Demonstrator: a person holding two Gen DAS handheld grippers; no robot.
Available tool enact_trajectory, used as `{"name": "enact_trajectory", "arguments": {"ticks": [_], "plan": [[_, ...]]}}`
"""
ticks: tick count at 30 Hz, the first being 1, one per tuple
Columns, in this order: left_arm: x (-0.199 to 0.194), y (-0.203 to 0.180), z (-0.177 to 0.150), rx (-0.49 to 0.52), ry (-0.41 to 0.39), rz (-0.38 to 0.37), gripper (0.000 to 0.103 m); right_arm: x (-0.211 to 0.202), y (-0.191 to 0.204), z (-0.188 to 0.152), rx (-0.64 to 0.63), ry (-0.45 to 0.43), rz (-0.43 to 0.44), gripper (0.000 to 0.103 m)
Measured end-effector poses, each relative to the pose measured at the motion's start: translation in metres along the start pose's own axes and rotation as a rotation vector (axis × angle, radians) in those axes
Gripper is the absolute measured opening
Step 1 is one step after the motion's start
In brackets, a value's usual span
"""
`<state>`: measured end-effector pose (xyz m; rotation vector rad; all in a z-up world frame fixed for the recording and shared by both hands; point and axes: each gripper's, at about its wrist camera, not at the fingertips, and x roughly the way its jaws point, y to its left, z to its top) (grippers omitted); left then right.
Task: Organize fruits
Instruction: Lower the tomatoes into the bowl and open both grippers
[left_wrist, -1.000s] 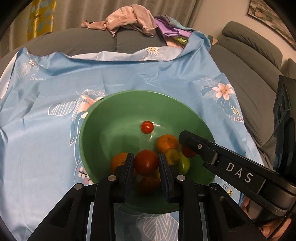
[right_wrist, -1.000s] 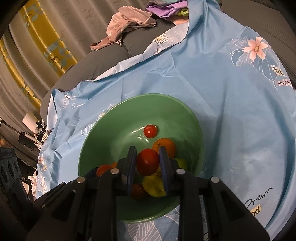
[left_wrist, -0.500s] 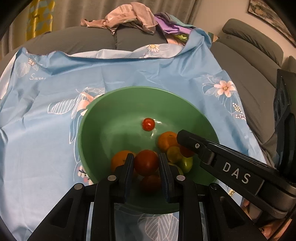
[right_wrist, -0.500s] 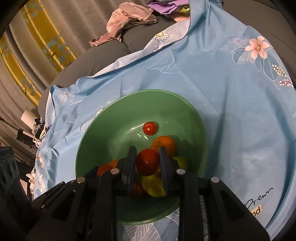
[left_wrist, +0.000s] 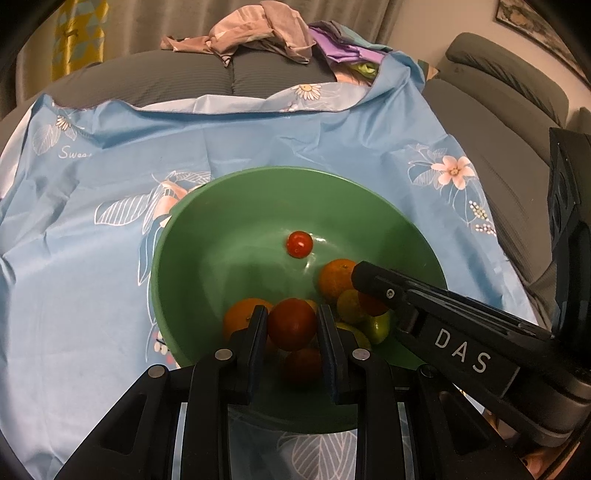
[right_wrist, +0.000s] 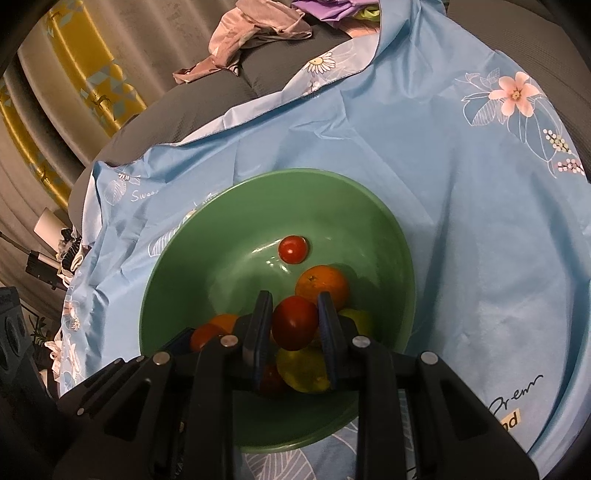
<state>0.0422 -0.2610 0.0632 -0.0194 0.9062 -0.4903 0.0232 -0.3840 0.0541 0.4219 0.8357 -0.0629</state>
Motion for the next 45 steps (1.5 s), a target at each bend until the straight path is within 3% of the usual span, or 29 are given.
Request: {"name": "enact_trajectory", "arguments": {"ticks": [45], "plan": [[0.0069,-0.0017,-0.0003,0.018,0.013,0.021,0.026,0.0029,0.0045,-0.003,-0.041,-0.001,-0.066,0.027]]}}
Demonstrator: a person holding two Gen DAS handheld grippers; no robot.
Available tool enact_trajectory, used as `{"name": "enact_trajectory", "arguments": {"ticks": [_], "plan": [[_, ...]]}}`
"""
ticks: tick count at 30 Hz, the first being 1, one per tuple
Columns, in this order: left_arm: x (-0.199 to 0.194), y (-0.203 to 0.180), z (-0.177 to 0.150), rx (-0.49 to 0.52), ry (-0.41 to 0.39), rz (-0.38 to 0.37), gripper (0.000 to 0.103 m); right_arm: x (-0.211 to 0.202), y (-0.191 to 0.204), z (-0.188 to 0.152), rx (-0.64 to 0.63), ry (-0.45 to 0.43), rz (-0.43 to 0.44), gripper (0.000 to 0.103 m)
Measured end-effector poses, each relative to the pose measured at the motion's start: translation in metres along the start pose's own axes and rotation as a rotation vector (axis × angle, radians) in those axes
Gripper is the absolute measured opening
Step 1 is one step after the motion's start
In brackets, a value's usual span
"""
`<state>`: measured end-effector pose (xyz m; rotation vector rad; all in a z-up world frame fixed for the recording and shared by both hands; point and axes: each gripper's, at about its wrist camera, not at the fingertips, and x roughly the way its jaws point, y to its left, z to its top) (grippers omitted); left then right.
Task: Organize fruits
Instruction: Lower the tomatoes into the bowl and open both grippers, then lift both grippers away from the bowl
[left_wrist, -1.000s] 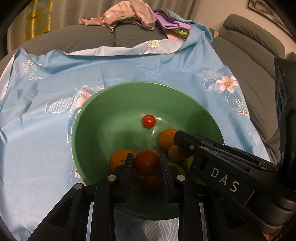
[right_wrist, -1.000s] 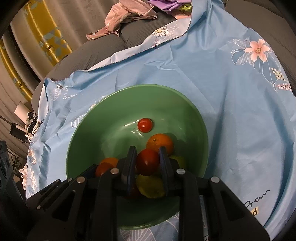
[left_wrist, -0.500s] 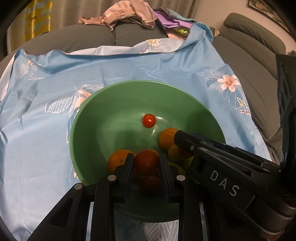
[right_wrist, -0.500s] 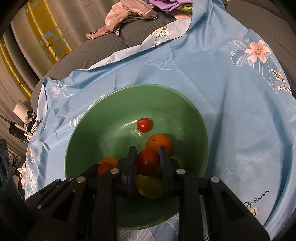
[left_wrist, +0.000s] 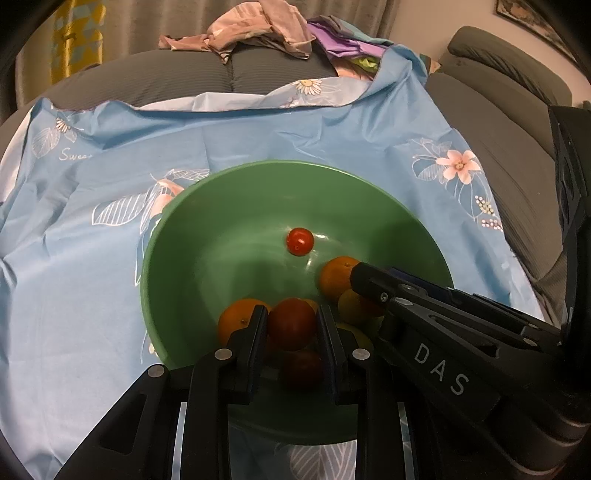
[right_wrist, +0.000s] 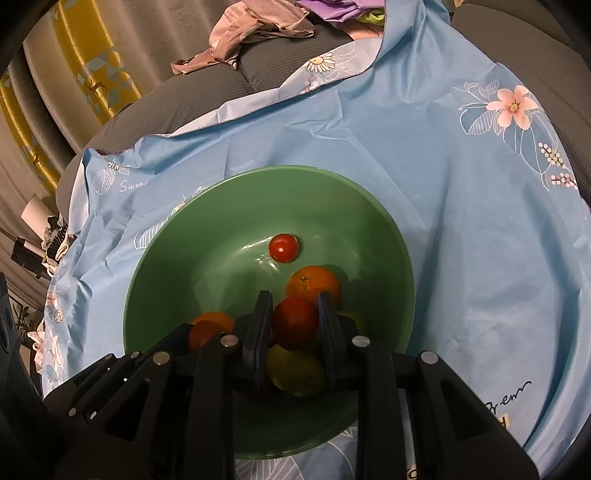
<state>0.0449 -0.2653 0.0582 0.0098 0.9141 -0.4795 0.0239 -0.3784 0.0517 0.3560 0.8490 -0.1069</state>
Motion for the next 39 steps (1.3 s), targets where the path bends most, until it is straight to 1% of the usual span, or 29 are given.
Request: {"name": "enact_trajectory", "arguments": {"ticks": [3,4,8,9,11,12,13,14,15,16,18,21,24,26,27,29,33,39], "plan": [[-0.001,0.001,0.001,-0.002,-0.001,-0.001,0.026,0.0,-0.002,0.0,0.009,-0.002,0.01,0.026],[-0.001,0.002,0.001,-0.002,-0.001,-0.001,0.026,0.0,-0.003,0.001,0.011,-0.003,0.019,0.027],[-0.001,0.002,0.001,-0.002,0.001,0.0,0.026,-0.003,-0.004,0.001,0.022,-0.018,0.06,0.046],[-0.001,0.003,0.002,-0.003,0.006,0.0,0.026,-0.004,-0.003,0.001,0.022,-0.019,0.067,0.047],[-0.001,0.003,0.003,-0.006,0.007,-0.014,0.032,-0.005,-0.001,0.0,0.017,-0.024,0.056,0.05],[-0.003,0.004,0.003,-0.014,0.008,-0.03,0.039,-0.006,0.0,0.001,0.016,-0.029,0.049,0.051],[-0.004,0.004,0.004,-0.02,0.005,-0.039,0.049,-0.008,-0.001,0.001,0.017,-0.035,0.047,0.053],[-0.007,0.003,0.004,-0.018,-0.003,-0.032,0.053,-0.009,-0.002,0.001,0.024,-0.042,0.049,0.056],[-0.009,0.002,0.005,-0.015,-0.01,-0.023,0.059,-0.011,-0.004,0.002,0.034,-0.051,0.051,0.058],[-0.012,0.001,0.005,-0.011,-0.02,-0.016,0.062,-0.013,-0.005,0.003,0.04,-0.057,0.053,0.061],[-0.018,0.001,0.006,-0.003,-0.033,-0.011,0.066,-0.017,-0.008,0.003,0.05,-0.073,0.05,0.061],[-0.026,0.0,0.007,0.004,-0.056,0.022,0.078,-0.023,-0.011,0.004,0.062,-0.097,0.056,0.062],[-0.036,-0.002,0.009,0.027,-0.091,0.081,0.08,-0.03,-0.01,0.004,0.065,-0.117,0.057,0.063],[-0.043,-0.002,0.011,0.036,-0.111,0.101,0.081,-0.034,-0.01,0.004,0.068,-0.131,0.064,0.069],[-0.045,-0.001,0.011,0.038,-0.119,0.105,0.084,-0.037,-0.01,0.004,0.071,-0.14,0.073,0.073],[-0.05,0.003,0.012,0.028,-0.131,0.114,0.088,-0.041,-0.01,0.004,0.071,-0.154,0.083,0.074],[-0.054,0.011,0.012,0.001,-0.136,0.125,0.088,-0.045,-0.01,0.004,0.07,-0.168,0.087,0.074],[-0.053,0.021,0.009,-0.035,-0.116,0.121,0.088,-0.042,-0.012,0.003,0.073,-0.143,0.065,0.074]]}}
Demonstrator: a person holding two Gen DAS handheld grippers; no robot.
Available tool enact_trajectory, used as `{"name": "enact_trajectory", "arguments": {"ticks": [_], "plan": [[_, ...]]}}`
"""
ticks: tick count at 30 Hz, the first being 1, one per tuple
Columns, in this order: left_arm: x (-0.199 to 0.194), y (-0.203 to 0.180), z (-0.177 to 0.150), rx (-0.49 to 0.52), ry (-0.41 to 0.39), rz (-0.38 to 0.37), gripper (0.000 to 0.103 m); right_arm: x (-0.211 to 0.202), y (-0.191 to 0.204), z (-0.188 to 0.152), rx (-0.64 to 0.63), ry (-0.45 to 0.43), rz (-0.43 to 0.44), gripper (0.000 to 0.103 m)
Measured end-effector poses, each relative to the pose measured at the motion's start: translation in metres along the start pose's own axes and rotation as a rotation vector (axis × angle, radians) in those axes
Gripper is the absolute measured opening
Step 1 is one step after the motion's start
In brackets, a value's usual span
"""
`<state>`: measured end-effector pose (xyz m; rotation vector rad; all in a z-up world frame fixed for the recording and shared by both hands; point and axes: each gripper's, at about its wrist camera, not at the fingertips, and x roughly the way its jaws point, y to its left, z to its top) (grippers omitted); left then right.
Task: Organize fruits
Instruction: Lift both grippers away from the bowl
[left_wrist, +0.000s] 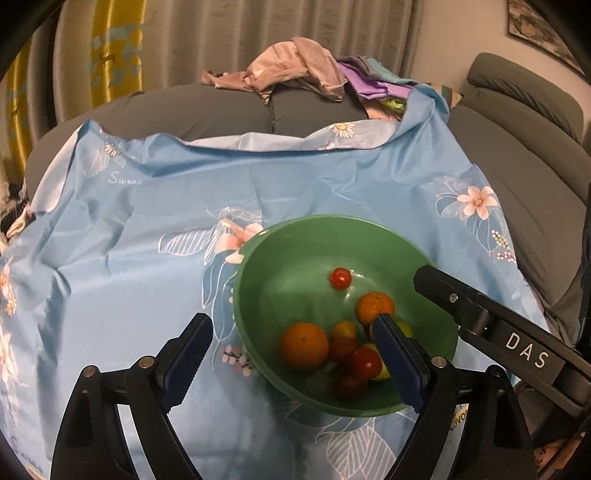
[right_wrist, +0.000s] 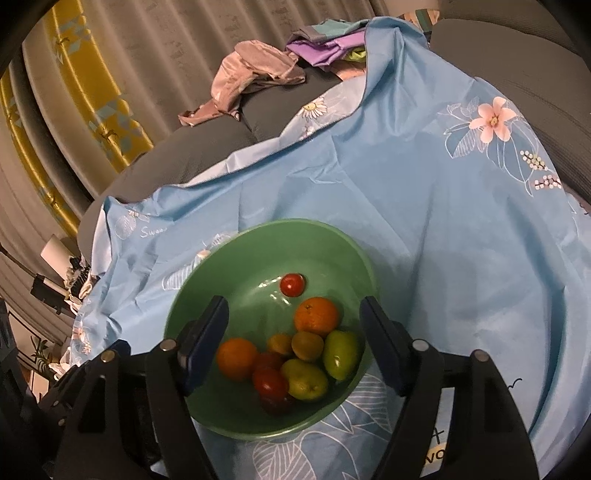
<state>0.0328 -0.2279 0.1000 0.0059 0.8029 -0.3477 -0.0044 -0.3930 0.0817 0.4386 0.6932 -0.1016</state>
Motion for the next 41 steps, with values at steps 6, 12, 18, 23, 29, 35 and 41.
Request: {"name": "enact_trajectory", "arguments": {"ticks": [6,12,18,23,29,35,41], "plan": [[0.001,0.004,-0.001,-0.01,0.011,0.0,0.088,0.003,0.001,-0.001,-0.007,0.014,-0.008,0.074],[0.001,0.004,-0.003,-0.016,0.019,-0.024,0.088,0.005,0.002,0.0,-0.017,0.021,-0.016,0.074],[-0.002,0.002,-0.004,-0.015,0.013,-0.036,0.088,0.005,0.002,0.0,-0.018,0.022,-0.019,0.074],[-0.004,0.002,-0.004,-0.007,0.008,-0.042,0.088,0.006,0.001,0.0,-0.017,0.023,-0.027,0.074],[-0.007,0.001,-0.005,-0.001,-0.001,-0.044,0.088,0.005,0.002,0.0,-0.02,0.02,-0.031,0.074],[-0.012,0.003,-0.005,-0.003,-0.011,-0.045,0.088,0.003,0.005,-0.001,-0.026,0.015,-0.039,0.074],[-0.025,0.02,-0.007,-0.023,-0.023,-0.018,0.088,-0.004,0.016,-0.001,-0.055,-0.003,-0.033,0.074]]}}
